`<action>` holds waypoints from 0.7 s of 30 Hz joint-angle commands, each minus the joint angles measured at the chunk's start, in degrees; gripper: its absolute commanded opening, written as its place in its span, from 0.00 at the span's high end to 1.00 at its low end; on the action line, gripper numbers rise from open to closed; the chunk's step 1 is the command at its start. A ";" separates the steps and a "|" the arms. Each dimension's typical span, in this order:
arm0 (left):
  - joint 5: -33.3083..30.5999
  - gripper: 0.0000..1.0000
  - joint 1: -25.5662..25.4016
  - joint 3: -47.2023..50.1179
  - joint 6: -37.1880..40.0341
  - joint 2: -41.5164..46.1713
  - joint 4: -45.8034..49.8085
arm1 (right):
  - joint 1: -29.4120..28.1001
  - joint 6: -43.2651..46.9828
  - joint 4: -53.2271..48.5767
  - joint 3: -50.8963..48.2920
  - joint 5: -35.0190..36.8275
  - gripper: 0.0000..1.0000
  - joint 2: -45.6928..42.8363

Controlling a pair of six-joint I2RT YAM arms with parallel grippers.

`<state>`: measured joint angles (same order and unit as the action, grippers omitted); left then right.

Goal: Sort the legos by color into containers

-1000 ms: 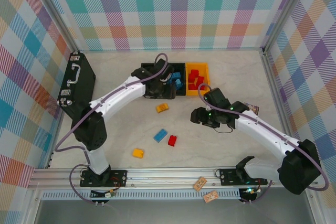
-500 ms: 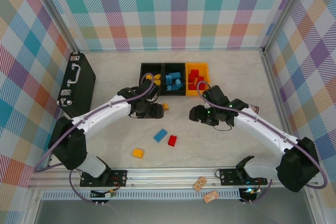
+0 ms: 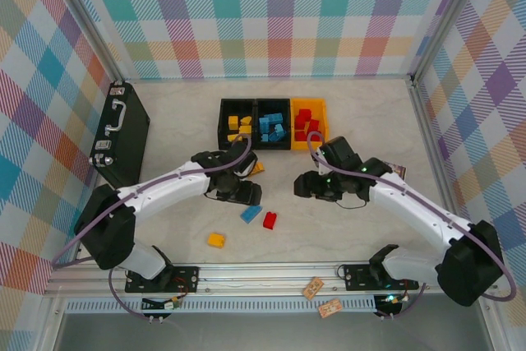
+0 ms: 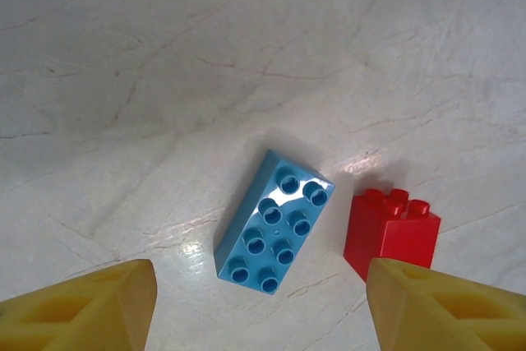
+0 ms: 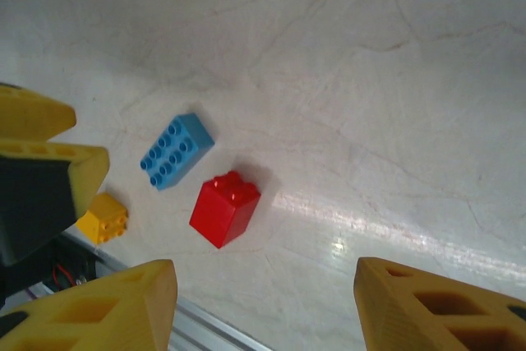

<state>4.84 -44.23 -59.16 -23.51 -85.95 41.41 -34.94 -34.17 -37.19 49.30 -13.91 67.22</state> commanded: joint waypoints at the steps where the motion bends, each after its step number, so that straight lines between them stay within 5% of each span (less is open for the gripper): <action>1: -1.76 0.31 -1.83 1.22 2.24 -2.68 1.14 | 0.07 1.39 -1.26 -2.25 -2.52 0.41 -2.95; 21: -3.03 0.32 -4.91 1.76 5.00 -12.94 -3.26 | 0.04 -3.97 -1.18 -3.77 2.49 0.41 -6.23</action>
<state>2.48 -47.24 -58.39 -19.64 -95.46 39.13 -34.94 -36.73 -38.24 45.69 -12.40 62.02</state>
